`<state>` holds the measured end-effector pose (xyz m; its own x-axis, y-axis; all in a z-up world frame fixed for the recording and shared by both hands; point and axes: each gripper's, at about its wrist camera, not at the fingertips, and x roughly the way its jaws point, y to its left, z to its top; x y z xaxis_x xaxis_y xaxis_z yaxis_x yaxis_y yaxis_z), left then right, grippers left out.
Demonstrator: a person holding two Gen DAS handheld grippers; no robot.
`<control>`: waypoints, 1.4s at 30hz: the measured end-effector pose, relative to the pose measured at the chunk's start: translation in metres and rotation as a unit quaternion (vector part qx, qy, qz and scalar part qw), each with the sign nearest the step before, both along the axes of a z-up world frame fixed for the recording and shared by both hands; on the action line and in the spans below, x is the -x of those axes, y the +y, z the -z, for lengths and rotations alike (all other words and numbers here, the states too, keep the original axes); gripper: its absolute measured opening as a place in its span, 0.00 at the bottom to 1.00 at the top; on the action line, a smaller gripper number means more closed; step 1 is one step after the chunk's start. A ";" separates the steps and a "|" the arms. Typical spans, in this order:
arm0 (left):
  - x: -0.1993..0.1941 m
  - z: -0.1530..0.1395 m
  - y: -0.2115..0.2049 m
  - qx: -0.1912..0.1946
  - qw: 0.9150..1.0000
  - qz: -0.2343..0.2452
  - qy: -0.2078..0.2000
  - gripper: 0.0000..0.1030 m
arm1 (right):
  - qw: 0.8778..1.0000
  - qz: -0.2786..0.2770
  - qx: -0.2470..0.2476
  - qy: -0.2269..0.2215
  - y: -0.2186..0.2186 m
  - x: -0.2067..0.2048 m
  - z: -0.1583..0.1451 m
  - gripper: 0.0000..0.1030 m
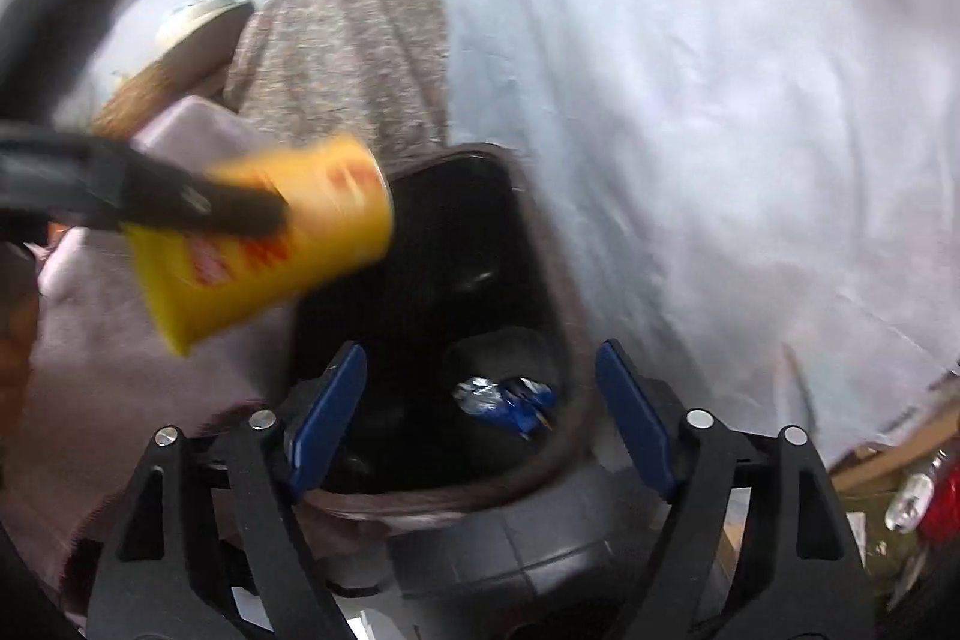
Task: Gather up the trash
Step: 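Lower the yellow can into the black bin and open the left tool, then grasp the purple bag with the left tool while the right tool grasps the orange scrubber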
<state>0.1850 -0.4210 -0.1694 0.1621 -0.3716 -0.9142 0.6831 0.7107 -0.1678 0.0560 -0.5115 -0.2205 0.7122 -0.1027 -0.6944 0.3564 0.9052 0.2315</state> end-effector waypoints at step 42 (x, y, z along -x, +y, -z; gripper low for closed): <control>0.007 -0.144 0.463 0.023 0.897 -0.318 -0.306 0.85 | 0.957 -0.260 -0.058 -0.112 0.265 -0.072 -0.141 0.85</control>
<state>0.1776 0.0422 -0.0254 0.8209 -0.0615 -0.5678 0.1163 0.9913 0.0609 0.1279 -0.2463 -0.0798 0.7785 0.3739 -0.5041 -0.2053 0.9107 0.3584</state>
